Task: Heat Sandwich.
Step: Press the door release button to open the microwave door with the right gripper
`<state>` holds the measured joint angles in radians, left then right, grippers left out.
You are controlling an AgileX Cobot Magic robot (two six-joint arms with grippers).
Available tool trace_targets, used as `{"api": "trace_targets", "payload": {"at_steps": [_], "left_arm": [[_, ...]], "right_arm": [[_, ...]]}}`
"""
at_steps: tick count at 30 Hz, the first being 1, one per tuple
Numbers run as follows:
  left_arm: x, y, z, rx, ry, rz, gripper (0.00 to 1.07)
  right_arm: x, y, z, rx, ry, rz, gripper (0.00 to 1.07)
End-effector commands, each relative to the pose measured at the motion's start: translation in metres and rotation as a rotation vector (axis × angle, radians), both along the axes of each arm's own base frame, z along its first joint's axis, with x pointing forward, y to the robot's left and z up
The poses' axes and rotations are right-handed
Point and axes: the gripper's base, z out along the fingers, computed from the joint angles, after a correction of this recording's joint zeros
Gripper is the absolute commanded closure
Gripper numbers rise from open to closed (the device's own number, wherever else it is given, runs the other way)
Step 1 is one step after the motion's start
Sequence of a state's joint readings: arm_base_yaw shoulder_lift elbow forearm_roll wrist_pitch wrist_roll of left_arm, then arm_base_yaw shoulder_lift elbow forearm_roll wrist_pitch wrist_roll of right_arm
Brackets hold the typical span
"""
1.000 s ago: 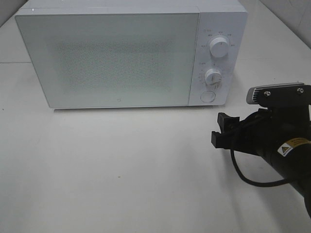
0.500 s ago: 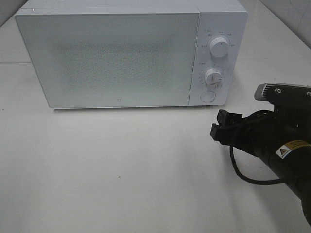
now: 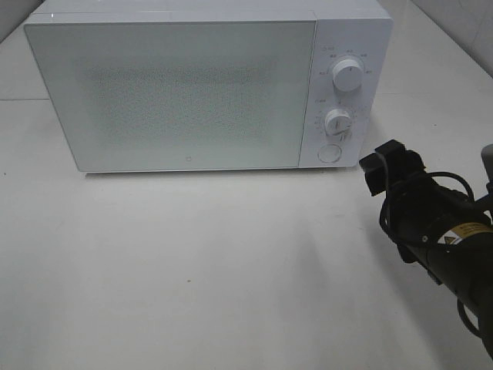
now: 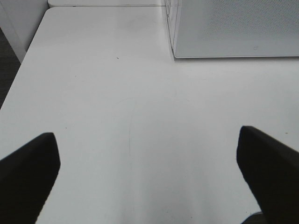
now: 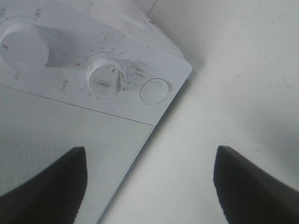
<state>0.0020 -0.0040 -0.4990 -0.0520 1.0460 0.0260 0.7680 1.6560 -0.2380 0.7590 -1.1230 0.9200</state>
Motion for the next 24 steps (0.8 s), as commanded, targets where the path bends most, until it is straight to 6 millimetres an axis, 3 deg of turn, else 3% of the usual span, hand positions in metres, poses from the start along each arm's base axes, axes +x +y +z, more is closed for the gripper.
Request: {"api": "trace_targets", "payload": {"at_steps": [1,4,7,8,9,11,12,14,24], "left_arm": [[-0.0033,-0.0001,-0.0011,-0.001,-0.031,-0.005,0.09],[-0.0033,-0.0001,-0.0011,-0.001,-0.031,-0.005,0.09],[-0.0033,-0.0001,-0.0011,-0.001,-0.031,-0.005,0.09],[-0.0033,-0.0001,-0.0011,-0.001,-0.031,-0.005,0.09],[-0.0033,-0.0001,-0.0011,-0.001,-0.031,-0.005,0.09],[-0.0033,-0.0001,-0.0011,-0.001,-0.031,-0.005,0.09],[-0.0033,-0.0001,-0.0011,-0.001,-0.031,-0.005,0.09],[-0.0033,-0.0001,-0.0011,-0.001,-0.031,-0.005,0.09],[-0.0033,-0.0001,-0.0011,-0.001,-0.031,-0.005,0.09]], "right_arm": [[-0.0005,0.0005,0.0007,0.190,0.009,-0.067,0.39],[-0.0005,0.0005,0.0007,0.266,0.015,-0.096,0.43],[-0.0005,0.0005,0.0007,0.390,0.027,-0.144,0.62],[-0.0005,0.0005,0.0007,0.390,0.027,-0.144,0.62],[-0.0006,0.0004,0.0006,0.433,0.031,-0.161,0.74],[-0.0007,0.0005,0.0003,0.447,0.037,-0.167,0.88],[-0.0010,0.0006,-0.0005,0.439,0.045,-0.165,1.03],[-0.0012,0.0007,-0.0010,0.428,0.050,-0.161,1.07],[-0.0020,-0.0006,-0.0033,0.407,0.073,-0.172,1.07]]}}
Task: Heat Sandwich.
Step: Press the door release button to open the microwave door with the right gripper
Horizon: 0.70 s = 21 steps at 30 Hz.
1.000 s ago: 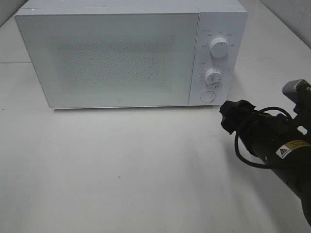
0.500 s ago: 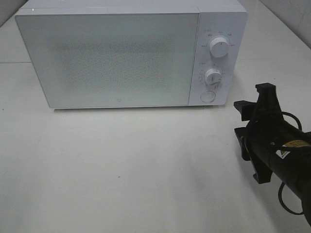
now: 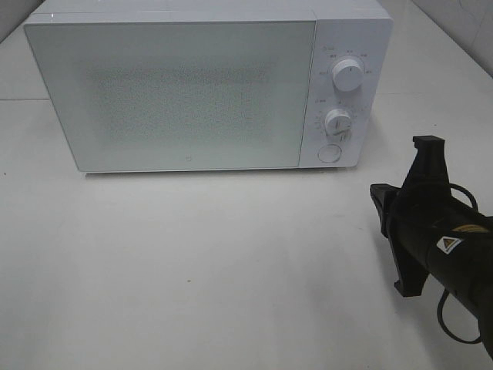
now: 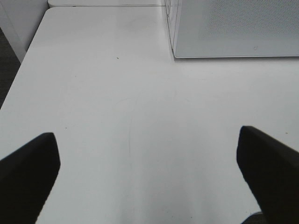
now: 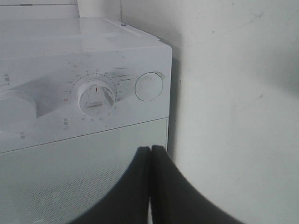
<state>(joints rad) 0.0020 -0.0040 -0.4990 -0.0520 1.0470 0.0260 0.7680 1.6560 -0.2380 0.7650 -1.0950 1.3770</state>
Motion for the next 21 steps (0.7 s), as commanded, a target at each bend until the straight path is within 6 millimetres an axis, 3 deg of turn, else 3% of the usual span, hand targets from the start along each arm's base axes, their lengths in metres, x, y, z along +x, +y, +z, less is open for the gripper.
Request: {"api": "trace_targets", "payload": {"at_steps": [1,9,21], "left_arm": [[-0.003,0.000,-0.001,-0.001,-0.032,-0.005,0.09],[-0.003,0.000,-0.001,-0.001,-0.032,-0.005,0.09],[-0.003,0.000,-0.001,-0.001,-0.032,-0.005,0.09]], "right_arm": [[-0.001,-0.001,-0.001,-0.021,0.010,0.001,1.07],[0.005,-0.006,-0.008,-0.028,0.057,-0.048,1.07],[0.052,0.009,-0.021,-0.006,0.061,-0.007,1.07]]}}
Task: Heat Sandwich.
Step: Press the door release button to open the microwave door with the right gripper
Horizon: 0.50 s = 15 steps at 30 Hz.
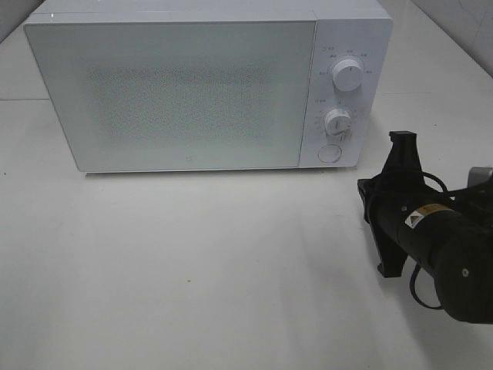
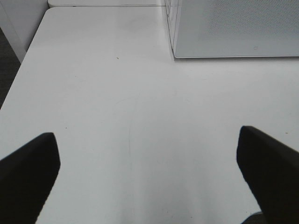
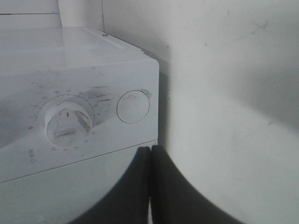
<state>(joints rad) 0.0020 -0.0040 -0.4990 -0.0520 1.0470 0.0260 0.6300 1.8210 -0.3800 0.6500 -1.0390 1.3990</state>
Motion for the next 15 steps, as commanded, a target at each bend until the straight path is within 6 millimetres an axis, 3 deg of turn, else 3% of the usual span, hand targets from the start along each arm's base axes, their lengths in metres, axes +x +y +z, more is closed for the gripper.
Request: {"api": "trace_targets", "payload": {"at_steps": [1,15], "left_arm": [[-0.003,0.000,-0.001,-0.001,-0.032,-0.005,0.09],[-0.003,0.000,-0.001,-0.001,-0.032,-0.005,0.09]], "right_arm": [[0.013,0.004,-0.001,0.009,0.003,0.025,1.07],[0.066,0.010,-0.010,0.020,-0.011,0.028,1.07]]}}
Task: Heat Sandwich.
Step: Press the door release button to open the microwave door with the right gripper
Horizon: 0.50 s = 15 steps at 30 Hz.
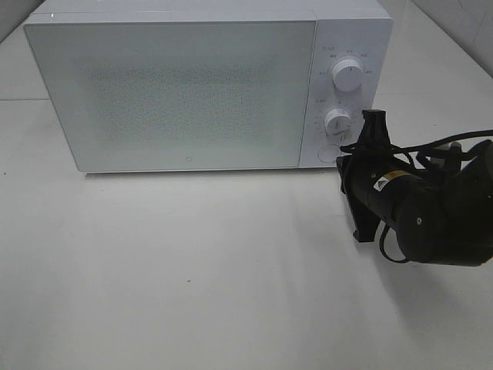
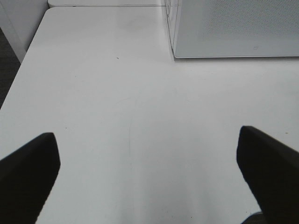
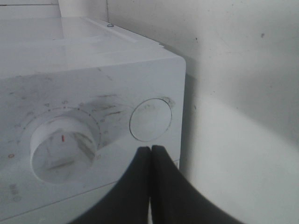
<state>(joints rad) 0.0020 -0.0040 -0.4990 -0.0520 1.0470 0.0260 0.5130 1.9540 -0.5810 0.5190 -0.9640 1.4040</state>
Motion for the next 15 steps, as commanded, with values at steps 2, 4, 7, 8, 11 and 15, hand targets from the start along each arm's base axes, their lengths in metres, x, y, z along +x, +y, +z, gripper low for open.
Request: {"api": "trace_targets", "payload": {"at_steps": [2,4,7,8,11,15], "left_arm": [[-0.003,0.000,-0.001,-0.001,-0.032,-0.005,0.09],[-0.003,0.000,-0.001,-0.001,-0.032,-0.005,0.09],[-0.003,0.000,-0.001,-0.001,-0.032,-0.005,0.09],[-0.003,0.000,-0.001,-0.001,-0.032,-0.005,0.09],[-0.003,0.000,-0.001,-0.001,-0.032,-0.005,0.09],[-0.003,0.000,-0.001,-0.001,-0.032,-0.005,0.09]], "right_arm": [[0.015,0.001,0.000,0.007,-0.005,0.013,1.07],[0.022,0.003,-0.003,0.013,0.011,0.011,1.07],[0.027,0.004,-0.004,0.015,0.018,0.011,1.07],[0.030,0.006,-0.006,0.016,0.025,0.013,1.07],[0.036,0.010,-0.009,0.018,0.032,0.019,1.07],[0.042,0.012,-0.013,0.024,0.032,0.007,1.07]]}}
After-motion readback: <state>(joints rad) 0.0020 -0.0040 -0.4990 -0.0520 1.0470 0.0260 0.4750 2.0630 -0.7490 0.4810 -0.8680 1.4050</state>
